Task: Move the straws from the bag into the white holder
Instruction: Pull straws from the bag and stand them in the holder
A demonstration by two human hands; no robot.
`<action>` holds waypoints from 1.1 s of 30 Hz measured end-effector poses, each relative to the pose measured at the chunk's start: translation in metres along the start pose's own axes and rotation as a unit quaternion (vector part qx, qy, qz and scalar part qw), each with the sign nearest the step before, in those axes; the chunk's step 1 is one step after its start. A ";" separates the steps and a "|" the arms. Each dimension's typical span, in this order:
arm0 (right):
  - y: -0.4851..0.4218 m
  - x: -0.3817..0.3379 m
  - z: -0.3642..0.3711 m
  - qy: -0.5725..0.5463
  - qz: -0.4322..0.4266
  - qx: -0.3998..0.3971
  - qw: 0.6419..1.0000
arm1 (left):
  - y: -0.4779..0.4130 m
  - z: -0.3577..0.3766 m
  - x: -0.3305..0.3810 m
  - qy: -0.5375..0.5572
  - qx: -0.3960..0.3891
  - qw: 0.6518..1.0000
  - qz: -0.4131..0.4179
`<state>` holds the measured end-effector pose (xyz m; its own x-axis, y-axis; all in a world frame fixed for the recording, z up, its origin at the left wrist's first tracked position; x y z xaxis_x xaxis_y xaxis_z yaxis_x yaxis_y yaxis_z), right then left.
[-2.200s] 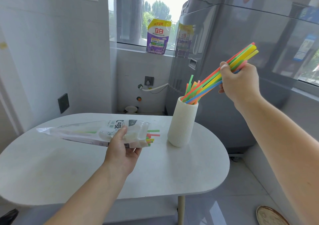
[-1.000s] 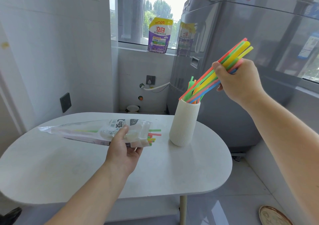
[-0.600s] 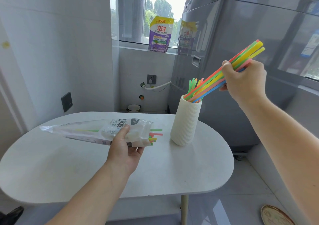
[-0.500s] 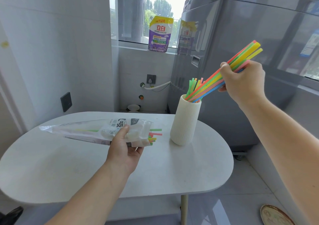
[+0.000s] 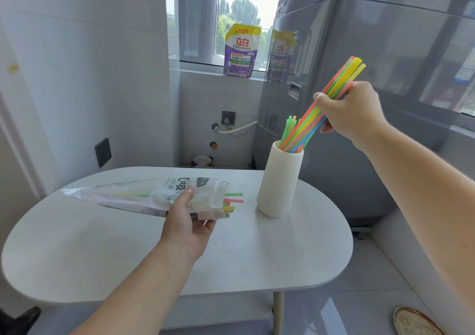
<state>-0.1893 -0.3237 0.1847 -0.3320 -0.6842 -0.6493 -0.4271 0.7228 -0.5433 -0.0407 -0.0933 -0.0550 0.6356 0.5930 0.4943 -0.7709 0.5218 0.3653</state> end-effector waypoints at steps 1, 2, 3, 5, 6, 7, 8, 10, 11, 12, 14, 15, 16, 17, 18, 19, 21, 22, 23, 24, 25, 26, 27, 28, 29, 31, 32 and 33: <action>-0.003 0.000 0.002 0.001 0.003 -0.007 1.000 | 0.000 0.000 0.000 -0.001 0.000 1.000 0.000; -0.007 -0.001 0.004 0.001 0.007 -0.017 1.000 | 0.000 0.000 0.000 -0.001 0.000 1.000 -0.001; -0.010 -0.001 0.007 0.003 0.014 -0.030 0.999 | 0.000 -0.001 0.000 -0.002 -0.001 1.000 -0.001; -0.015 0.000 0.016 0.024 0.029 -0.059 0.998 | 0.000 -0.001 0.000 -0.004 0.000 1.000 -0.001; -0.016 0.001 0.021 0.040 0.030 -0.070 0.996 | 0.000 -0.002 0.001 -0.006 0.000 1.000 -0.001; -0.018 0.001 0.025 0.056 0.029 -0.075 0.995 | -0.001 -0.002 0.001 -0.006 0.000 1.000 -0.001; -0.019 0.001 0.029 0.069 0.027 -0.075 0.994 | -0.002 -0.003 0.001 -0.007 -0.001 1.000 -0.001; -0.019 0.002 0.037 0.088 0.028 -0.078 0.993 | -0.003 -0.005 0.001 -0.008 -0.003 1.000 0.000; -0.018 0.003 0.040 0.096 0.033 -0.085 0.991 | -0.004 -0.006 0.001 -0.009 -0.004 1.000 0.000; -0.016 0.004 0.044 0.105 0.037 -0.095 0.989 | -0.004 -0.006 0.002 -0.009 -0.006 1.000 0.001; -0.013 0.008 0.052 0.118 0.046 -0.116 0.985 | -0.005 -0.007 0.002 -0.011 -0.008 1.000 0.002; -0.011 0.010 0.055 0.118 0.052 -0.126 0.984 | -0.006 -0.007 0.002 -0.012 -0.008 1.000 0.003; -0.009 0.013 0.058 0.114 0.057 -0.133 0.983 | -0.006 -0.008 0.002 -0.014 -0.009 1.000 0.004; -0.009 0.017 0.060 0.103 0.062 -0.137 0.983 | -0.006 -0.008 0.003 -0.015 -0.010 1.000 0.005; -0.008 0.020 0.062 0.090 0.063 -0.140 0.984 | -0.006 -0.008 0.003 -0.015 -0.010 1.000 0.005; -0.008 0.023 0.064 0.077 0.062 -0.142 0.985 | -0.006 -0.009 0.003 -0.015 -0.011 1.000 0.004; -0.007 0.027 0.066 0.057 0.057 -0.139 0.987 | -0.006 -0.009 0.003 -0.014 -0.011 1.000 0.002; -0.007 0.028 0.066 0.050 0.053 -0.135 0.988 | -0.006 -0.009 0.003 -0.015 -0.011 1.000 0.002; -0.007 0.029 0.067 0.047 0.047 -0.128 0.990 | -0.005 -0.008 0.003 -0.016 -0.010 1.000 0.001; -0.006 0.030 0.067 0.047 0.040 -0.120 0.991 | -0.005 -0.008 0.003 -0.017 -0.009 1.000 0.001; -0.006 0.030 0.067 0.047 0.031 -0.108 0.993 | -0.005 -0.007 0.003 -0.018 -0.009 1.000 0.001; -0.006 0.029 0.066 0.045 0.020 -0.093 0.994 | -0.004 -0.007 0.003 -0.018 -0.009 1.000 0.002; -0.006 0.028 0.064 0.038 0.008 -0.077 0.996 | -0.004 -0.007 0.003 -0.019 -0.010 1.000 0.002; -0.005 0.025 0.062 0.028 -0.008 -0.065 0.997 | -0.004 -0.006 0.003 -0.019 -0.009 1.000 0.002; -0.004 0.022 0.061 0.019 -0.029 -0.057 0.998 | -0.003 -0.006 0.003 -0.019 -0.010 1.000 0.002; -0.002 0.014 0.061 0.033 -0.077 -0.054 0.995 | -0.004 -0.006 0.004 -0.018 -0.010 1.000 0.002; -0.001 0.011 0.062 0.051 -0.095 -0.058 0.992 | -0.004 -0.007 0.004 -0.018 -0.011 1.000 0.003; -0.001 0.010 0.064 0.075 -0.110 -0.063 0.989 | -0.004 -0.007 0.004 -0.018 -0.010 1.000 0.002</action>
<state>-0.1383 -0.3250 0.1450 -0.3366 -0.8365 -0.4323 -0.6005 0.5444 -0.5857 -0.0350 -0.0890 -0.0598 0.6302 0.5733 0.5237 -0.7724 0.5313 0.3478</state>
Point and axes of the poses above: each hand's wrist, its own y-axis away from the middle knuckle, its own z-axis out of the palm, x = y × z, the point moved 5 cm from there along -y, towards the middle knuckle
